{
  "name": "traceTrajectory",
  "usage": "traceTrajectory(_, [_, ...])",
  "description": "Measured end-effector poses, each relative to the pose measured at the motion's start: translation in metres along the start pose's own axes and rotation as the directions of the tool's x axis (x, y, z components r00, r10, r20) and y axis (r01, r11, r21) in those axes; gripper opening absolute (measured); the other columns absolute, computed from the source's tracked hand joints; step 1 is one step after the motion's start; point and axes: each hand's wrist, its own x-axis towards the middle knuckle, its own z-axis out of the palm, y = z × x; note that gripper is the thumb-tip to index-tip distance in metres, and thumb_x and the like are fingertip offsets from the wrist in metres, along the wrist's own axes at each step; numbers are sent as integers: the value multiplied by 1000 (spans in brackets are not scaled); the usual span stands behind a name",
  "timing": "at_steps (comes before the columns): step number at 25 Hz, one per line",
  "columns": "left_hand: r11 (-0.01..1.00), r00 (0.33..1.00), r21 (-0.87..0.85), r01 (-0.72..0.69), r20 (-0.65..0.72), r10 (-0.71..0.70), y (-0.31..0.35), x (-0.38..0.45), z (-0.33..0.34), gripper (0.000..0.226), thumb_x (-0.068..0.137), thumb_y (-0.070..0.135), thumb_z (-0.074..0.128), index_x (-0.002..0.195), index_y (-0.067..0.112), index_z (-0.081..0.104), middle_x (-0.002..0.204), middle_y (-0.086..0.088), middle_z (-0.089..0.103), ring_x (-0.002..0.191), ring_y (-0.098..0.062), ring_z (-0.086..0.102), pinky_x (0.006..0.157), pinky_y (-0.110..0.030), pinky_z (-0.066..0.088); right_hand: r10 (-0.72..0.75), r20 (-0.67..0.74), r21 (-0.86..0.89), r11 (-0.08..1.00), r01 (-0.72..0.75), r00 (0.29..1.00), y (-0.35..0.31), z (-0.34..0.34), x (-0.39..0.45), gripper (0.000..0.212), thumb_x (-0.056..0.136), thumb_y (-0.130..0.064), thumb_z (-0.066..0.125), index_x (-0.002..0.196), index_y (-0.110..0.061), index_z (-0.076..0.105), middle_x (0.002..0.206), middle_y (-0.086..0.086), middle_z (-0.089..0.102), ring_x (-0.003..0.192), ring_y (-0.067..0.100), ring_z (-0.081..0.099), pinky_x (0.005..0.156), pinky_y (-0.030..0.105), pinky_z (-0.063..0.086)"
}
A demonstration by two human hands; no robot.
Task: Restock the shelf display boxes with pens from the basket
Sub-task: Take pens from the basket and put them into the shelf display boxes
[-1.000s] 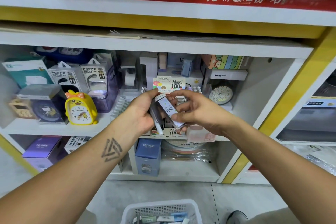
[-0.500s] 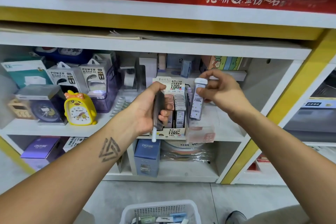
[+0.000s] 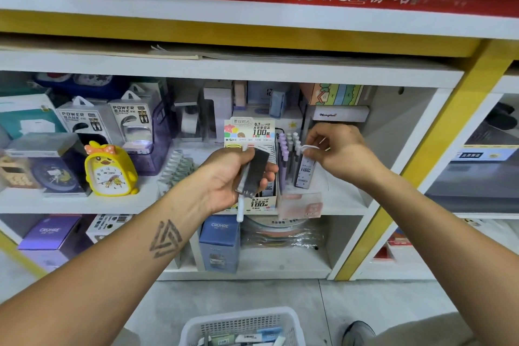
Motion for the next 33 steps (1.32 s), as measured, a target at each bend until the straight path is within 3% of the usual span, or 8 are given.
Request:
traceTrajectory(6, [996, 998, -58, -61, 16, 62, 4, -1, -8, 24, 102, 4, 43, 115, -13, 55, 98, -33, 70, 84, -41, 73, 61, -43, 60, 49, 8, 11, 999, -49, 999, 0, -6, 5, 17, 83, -24, 81, 77, -31, 67, 77, -14, 65, 72, 0, 59, 66, 19, 46])
traceTrajectory(8, [991, 995, -88, -103, -22, 102, 9, 0, -13, 25, 101, 0, 43, 121, -12, 52, 101, -33, 69, 89, -43, 72, 66, -50, 61, 38, -10, 127, 991, -37, 999, -4, -8, 7, 23, 83, -18, 80, 75, -31, 64, 74, -12, 65, 66, 0, 57, 63, 14, 45])
traceTrajectory(13, [972, 969, -104, -211, -153, 194, 21, 1, -31, 24, 103, 2, 41, 121, -2, 57, 105, -27, 71, 93, -37, 72, 70, -50, 61, -37, -96, 401, 913, 73, 995, -25, 3, 8, 20, 89, -9, 72, 85, -26, 62, 82, 4, 64, 75, 16, 56, 71, 37, 53])
traceTrajectory(18, [972, 961, -80, -219, -192, 201, 25, -4, -40, 20, 104, 6, 40, 114, 7, 58, 114, -23, 69, 99, -34, 71, 75, -47, 60, -131, -75, 137, 981, 141, 988, -36, 25, 7, 14, 89, -23, 74, 90, -30, 62, 78, -14, 63, 75, -2, 56, 62, 13, 44])
traceTrajectory(22, [979, 974, -95, -183, -151, 167, 21, -5, -40, 26, 103, 3, 41, 126, 1, 53, 112, -27, 69, 97, -36, 71, 69, -46, 62, -224, 24, 26, 974, 223, 974, -38, 38, 3, 10, 90, -24, 73, 93, -25, 63, 78, -12, 63, 75, 11, 60, 69, 32, 51])
traceTrajectory(27, [986, 989, -78, -148, -38, 145, 17, -6, -39, 27, 98, -1, 49, 124, -2, 55, 111, -30, 68, 102, -47, 67, 76, -58, 58, -321, 210, -219, 905, 365, 923, -36, 44, 1, 12, 94, -15, 63, 97, -18, 74, 98, -5, 70, 91, 18, 64, 81, 39, 53])
traceTrajectory(30, [988, 988, 6, -155, 24, 155, 13, -7, -34, 27, 93, 0, 57, 120, -3, 61, 105, -26, 71, 96, -39, 71, 72, -51, 61, -136, 126, 191, 975, 110, 983, -43, 39, 0, 9, 93, -16, 67, 97, -19, 75, 85, -2, 72, 69, 6, 64, 71, 32, 52])
traceTrajectory(33, [987, 988, 45, -152, 49, 150, 8, -7, -25, 23, 93, -1, 58, 115, -5, 64, 89, -20, 73, 72, -28, 73, 53, -34, 58, -42, 167, 636, 768, -75, 985, -51, 33, -2, 20, 94, -6, 66, 109, -17, 72, 98, 12, 74, 65, 9, 63, 61, 33, 50])
